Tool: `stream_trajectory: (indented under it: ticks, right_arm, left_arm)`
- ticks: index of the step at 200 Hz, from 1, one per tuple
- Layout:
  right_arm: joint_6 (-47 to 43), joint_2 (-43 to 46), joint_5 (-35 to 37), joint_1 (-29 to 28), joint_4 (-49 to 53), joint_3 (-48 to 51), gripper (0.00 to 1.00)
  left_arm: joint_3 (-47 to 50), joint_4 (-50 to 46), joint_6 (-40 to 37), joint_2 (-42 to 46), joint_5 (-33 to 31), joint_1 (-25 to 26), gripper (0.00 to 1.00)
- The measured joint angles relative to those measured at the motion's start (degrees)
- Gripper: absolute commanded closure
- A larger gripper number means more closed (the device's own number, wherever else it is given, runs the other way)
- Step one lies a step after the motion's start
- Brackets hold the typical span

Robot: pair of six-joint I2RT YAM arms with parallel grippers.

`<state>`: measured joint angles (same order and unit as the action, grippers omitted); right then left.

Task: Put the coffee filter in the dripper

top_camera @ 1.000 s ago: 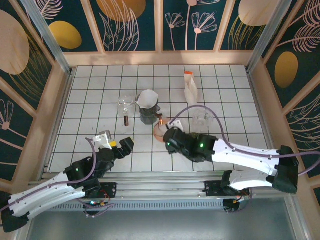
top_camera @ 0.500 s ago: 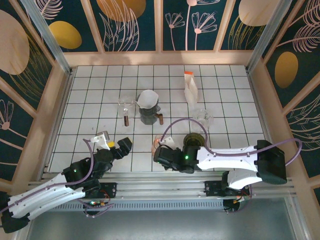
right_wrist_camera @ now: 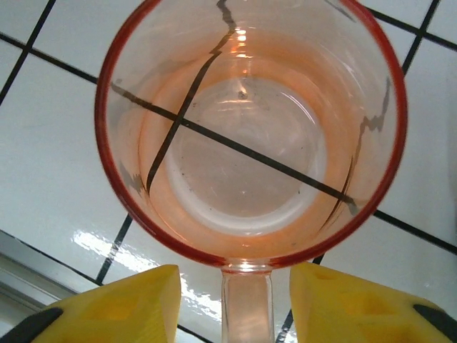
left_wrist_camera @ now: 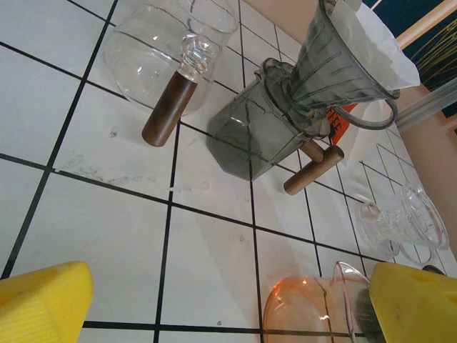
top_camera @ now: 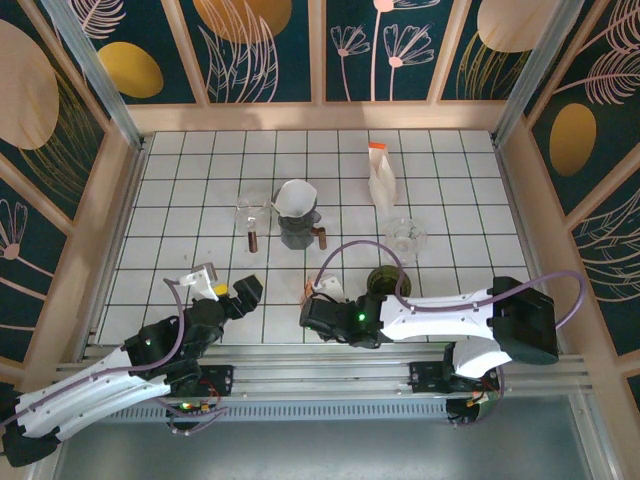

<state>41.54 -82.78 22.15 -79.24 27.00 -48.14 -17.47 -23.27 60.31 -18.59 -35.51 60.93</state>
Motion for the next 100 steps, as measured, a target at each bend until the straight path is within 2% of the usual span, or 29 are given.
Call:
stream_trajectory:
  ticks: [47,81,100]
  right_arm:
    - [0.9,4.1,1.4,-0.6,-0.2,0.1,0.29]
    - [5.3,15.8,5.3,-0.3,1.3,2.6,0.25]
    - [9.6,22.7,6.8,1.8,3.7,5.8,0.25]
  left_arm:
    - [0.0,-0.2,0.0,0.2,0.0,0.0,0.01]
    - [0.0,-0.2,0.0,0.7,0.0,0.0,0.01]
    - [0.2,-0.2,0.1,1.0,0.0,0.0,0.01]
